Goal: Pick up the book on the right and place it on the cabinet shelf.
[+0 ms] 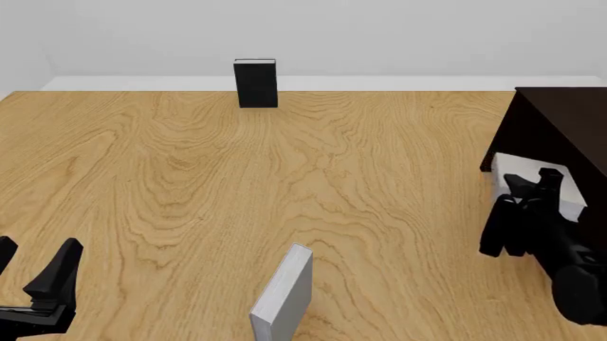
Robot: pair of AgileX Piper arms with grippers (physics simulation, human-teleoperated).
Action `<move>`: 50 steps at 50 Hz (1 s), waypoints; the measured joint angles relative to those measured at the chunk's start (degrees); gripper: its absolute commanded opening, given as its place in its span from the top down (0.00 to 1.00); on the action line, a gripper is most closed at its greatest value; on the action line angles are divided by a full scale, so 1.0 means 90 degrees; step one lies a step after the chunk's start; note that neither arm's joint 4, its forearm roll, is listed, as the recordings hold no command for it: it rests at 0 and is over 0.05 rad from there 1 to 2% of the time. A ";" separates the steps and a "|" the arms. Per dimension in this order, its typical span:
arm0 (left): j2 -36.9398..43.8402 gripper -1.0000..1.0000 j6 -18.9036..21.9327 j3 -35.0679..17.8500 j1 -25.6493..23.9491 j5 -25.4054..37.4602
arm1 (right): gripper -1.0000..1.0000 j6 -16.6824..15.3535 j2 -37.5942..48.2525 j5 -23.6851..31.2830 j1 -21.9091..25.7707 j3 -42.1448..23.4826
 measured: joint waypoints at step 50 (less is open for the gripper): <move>0.0062 0.00 -0.0031 0.0000 0.0000 -0.0067 | 1.00 -0.0077 0.0982 -0.0570 -0.0620 -0.0227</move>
